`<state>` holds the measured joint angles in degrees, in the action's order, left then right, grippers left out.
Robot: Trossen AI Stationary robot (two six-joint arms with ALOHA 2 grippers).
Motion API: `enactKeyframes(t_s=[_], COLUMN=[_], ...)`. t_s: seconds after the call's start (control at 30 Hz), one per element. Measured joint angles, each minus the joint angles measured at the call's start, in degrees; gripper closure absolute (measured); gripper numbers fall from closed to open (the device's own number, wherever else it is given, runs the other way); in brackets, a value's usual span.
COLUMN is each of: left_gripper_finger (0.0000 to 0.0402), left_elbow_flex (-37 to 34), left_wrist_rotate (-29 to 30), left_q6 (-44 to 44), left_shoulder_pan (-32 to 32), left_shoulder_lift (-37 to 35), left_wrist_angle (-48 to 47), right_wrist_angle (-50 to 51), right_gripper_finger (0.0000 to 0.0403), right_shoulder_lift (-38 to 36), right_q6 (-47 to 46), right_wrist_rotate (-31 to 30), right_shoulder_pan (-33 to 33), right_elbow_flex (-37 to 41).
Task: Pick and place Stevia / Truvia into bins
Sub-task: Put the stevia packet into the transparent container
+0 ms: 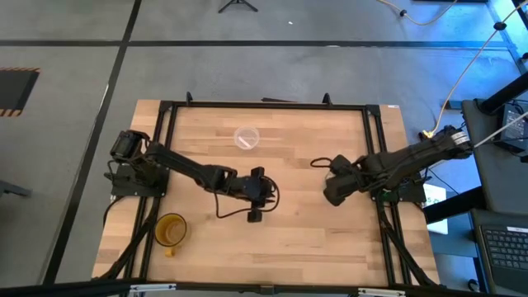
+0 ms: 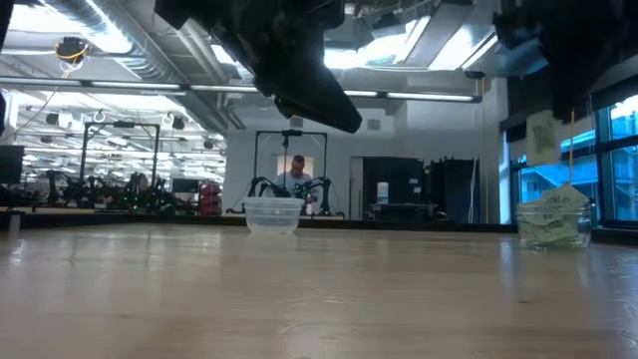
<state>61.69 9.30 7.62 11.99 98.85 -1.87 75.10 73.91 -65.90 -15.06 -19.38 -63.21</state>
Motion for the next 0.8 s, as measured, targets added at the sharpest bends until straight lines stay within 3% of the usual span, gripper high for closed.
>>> enactKeyframes(t_s=[0.8], left_gripper_finger=[0.0332], left_elbow_flex=[0.0], left_wrist_rotate=[-0.2], left_q6=[0.2], left_shoulder_pan=[-0.6], left_shoulder_lift=[0.0], left_wrist_angle=[-0.1], right_wrist_angle=[-9.6], right_gripper_finger=[0.0403], right_shoulder_lift=[0.1], right_q6=[0.4], right_wrist_rotate=[1.6], right_shoulder_pan=[3.2], right_elbow_flex=[14.7])
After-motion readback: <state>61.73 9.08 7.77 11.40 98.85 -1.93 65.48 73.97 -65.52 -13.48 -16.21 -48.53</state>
